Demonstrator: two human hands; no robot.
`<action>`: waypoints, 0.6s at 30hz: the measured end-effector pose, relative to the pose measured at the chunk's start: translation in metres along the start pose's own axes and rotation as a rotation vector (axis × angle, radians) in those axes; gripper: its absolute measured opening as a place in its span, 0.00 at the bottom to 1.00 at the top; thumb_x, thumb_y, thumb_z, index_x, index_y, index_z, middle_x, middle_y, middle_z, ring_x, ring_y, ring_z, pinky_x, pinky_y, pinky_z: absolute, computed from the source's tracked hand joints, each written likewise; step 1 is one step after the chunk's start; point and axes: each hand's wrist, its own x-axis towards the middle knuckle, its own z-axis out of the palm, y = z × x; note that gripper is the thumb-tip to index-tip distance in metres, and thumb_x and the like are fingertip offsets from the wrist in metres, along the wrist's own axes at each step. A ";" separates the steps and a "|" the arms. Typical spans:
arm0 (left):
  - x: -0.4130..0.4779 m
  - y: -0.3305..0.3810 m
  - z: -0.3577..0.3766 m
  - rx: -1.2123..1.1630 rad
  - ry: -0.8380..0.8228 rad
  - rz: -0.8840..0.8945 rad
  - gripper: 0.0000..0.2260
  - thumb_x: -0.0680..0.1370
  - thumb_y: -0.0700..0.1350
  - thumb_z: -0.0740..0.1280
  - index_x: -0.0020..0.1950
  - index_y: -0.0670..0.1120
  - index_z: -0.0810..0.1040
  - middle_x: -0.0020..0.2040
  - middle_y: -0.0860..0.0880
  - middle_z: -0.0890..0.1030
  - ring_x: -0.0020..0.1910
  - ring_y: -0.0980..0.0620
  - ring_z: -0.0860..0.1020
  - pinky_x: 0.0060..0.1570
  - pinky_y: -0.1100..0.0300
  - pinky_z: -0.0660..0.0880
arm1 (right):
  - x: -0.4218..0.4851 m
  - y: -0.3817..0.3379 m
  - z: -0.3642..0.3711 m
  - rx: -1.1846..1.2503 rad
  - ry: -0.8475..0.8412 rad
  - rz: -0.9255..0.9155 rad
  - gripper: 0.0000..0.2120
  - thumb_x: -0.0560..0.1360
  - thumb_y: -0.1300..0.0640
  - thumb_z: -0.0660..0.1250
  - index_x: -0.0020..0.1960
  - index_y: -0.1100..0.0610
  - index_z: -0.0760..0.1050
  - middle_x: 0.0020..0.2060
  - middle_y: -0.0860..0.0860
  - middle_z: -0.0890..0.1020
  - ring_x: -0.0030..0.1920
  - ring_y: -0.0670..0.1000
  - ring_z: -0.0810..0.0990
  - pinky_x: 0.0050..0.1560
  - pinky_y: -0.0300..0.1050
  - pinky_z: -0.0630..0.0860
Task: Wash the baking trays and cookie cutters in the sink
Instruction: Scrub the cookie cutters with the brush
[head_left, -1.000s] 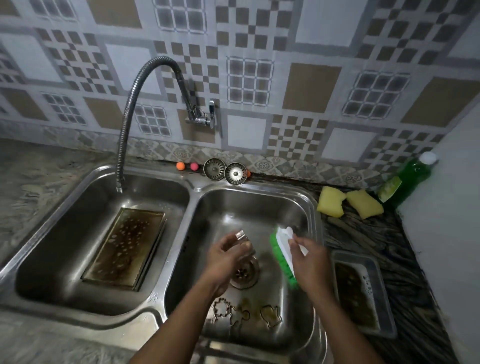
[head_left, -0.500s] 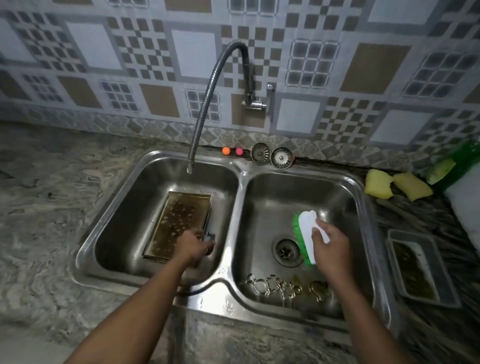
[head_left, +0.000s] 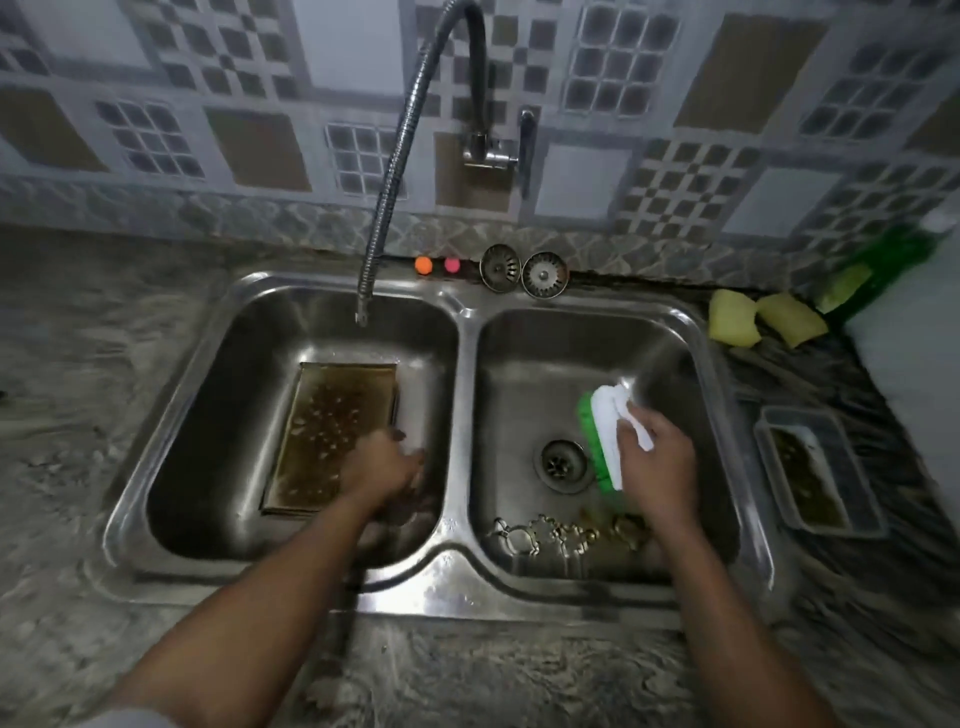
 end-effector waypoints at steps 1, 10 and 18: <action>0.000 0.013 -0.003 -0.050 0.063 0.048 0.20 0.74 0.58 0.69 0.60 0.49 0.80 0.55 0.43 0.83 0.54 0.41 0.82 0.50 0.55 0.76 | 0.004 -0.003 -0.005 -0.004 0.034 -0.009 0.15 0.78 0.57 0.66 0.63 0.57 0.79 0.59 0.52 0.82 0.59 0.50 0.79 0.61 0.44 0.74; -0.042 0.137 0.087 0.160 -0.274 0.578 0.22 0.71 0.61 0.69 0.60 0.52 0.78 0.56 0.48 0.82 0.54 0.44 0.82 0.52 0.52 0.79 | 0.047 0.014 -0.092 -0.020 0.313 -0.034 0.14 0.80 0.58 0.65 0.64 0.59 0.78 0.58 0.51 0.80 0.58 0.48 0.75 0.55 0.31 0.66; -0.079 0.195 0.209 0.449 -0.368 0.617 0.22 0.74 0.58 0.68 0.64 0.50 0.73 0.62 0.46 0.75 0.59 0.43 0.77 0.54 0.51 0.75 | 0.075 0.087 -0.192 -0.170 0.230 0.011 0.16 0.80 0.57 0.65 0.66 0.56 0.77 0.64 0.54 0.78 0.63 0.54 0.76 0.60 0.39 0.67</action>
